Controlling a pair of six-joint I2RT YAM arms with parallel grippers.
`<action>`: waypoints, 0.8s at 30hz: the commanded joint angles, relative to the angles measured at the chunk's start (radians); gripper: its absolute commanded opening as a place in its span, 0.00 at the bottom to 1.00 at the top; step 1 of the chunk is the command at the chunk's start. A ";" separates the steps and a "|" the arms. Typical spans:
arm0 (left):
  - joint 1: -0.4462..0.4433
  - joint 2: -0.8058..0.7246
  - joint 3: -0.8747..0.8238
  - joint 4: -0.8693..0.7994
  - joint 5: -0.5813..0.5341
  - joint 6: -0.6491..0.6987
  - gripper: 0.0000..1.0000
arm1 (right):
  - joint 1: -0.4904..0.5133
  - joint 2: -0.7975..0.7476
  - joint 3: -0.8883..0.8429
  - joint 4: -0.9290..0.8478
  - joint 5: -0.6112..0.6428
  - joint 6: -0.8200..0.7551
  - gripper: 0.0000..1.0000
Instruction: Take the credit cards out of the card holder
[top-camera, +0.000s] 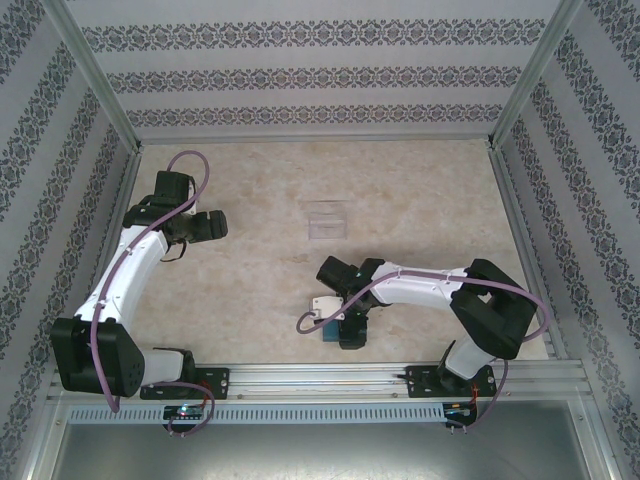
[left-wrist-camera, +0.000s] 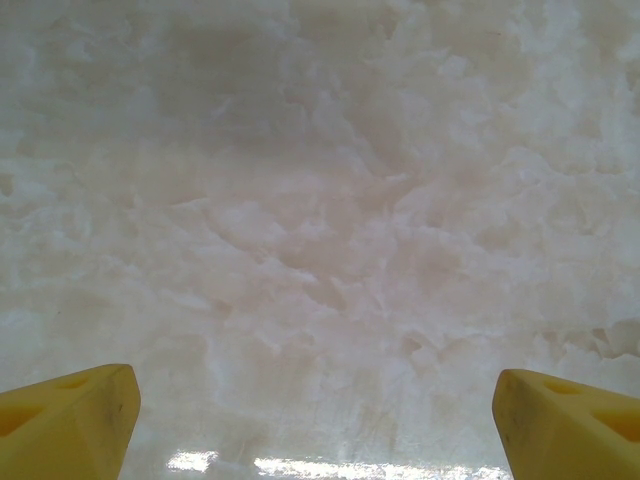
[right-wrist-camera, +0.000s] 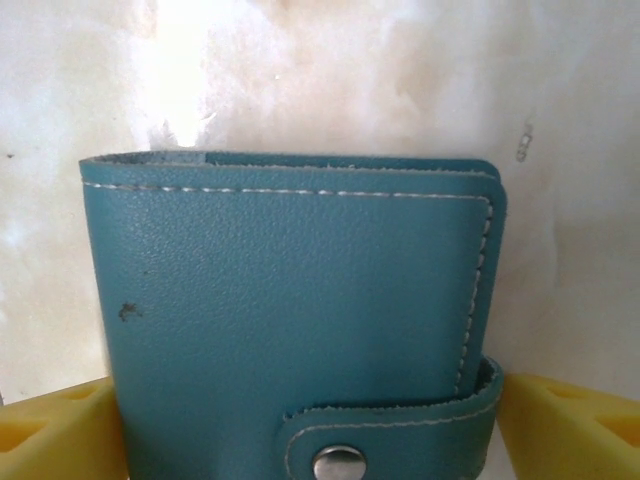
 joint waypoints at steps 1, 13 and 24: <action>0.014 -0.006 -0.002 -0.007 0.007 0.018 0.92 | 0.022 -0.016 0.004 0.021 -0.057 0.024 0.86; 0.015 -0.007 -0.003 -0.008 0.023 0.020 0.91 | 0.021 -0.038 0.086 0.056 0.049 0.307 0.70; 0.015 -0.008 -0.003 -0.012 0.033 0.021 0.90 | -0.036 0.035 0.251 -0.072 0.270 1.003 0.55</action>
